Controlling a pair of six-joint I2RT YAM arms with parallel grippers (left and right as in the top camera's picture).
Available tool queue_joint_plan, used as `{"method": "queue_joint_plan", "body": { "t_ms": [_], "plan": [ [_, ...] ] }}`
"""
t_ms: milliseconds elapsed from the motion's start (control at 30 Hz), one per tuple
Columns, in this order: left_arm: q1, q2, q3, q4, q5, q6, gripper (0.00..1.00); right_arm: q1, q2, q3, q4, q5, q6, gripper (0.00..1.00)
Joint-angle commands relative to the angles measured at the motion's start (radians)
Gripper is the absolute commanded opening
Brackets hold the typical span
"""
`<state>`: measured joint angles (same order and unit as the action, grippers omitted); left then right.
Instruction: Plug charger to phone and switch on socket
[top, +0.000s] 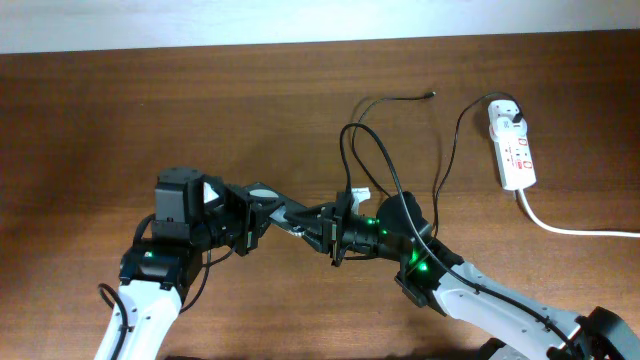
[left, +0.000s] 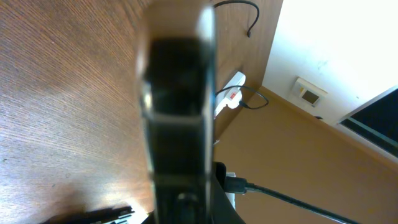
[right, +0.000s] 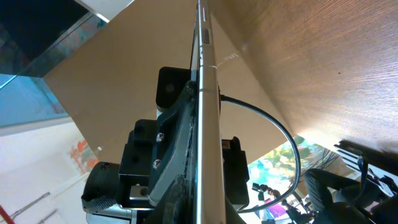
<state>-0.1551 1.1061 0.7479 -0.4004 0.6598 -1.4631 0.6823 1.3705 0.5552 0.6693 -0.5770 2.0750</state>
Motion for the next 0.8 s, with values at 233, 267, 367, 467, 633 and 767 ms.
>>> {"method": "queue_joint_plan", "body": {
  "t_ms": [233,267,367,467,633,767],
  "plan": [
    [-0.004,-0.002,0.003,-0.006,-0.142,0.309,0.00,0.005,-0.005,0.015,-0.019,-0.025,-0.248,0.62],
    [-0.003,-0.002,0.003,-0.026,-0.154,0.375,0.00,0.005,-0.005,0.015,-0.075,-0.025,-0.312,0.66],
    [0.014,-0.002,0.003,-0.226,-0.270,0.494,0.00,0.005,-0.005,0.015,-0.303,-0.045,-0.432,0.82],
    [0.030,-0.002,0.003,-0.390,-0.324,0.605,0.00,-0.006,-0.005,0.015,-0.520,-0.039,-0.577,0.99],
    [0.030,-0.002,0.003,-0.502,-0.323,0.650,0.00,-0.076,-0.005,0.015,-0.711,-0.031,-0.791,0.99],
    [0.030,-0.002,0.003,-0.550,-0.284,0.650,0.00,-0.081,-0.005,0.015,-0.881,0.150,-0.815,0.99]
  ]
}}
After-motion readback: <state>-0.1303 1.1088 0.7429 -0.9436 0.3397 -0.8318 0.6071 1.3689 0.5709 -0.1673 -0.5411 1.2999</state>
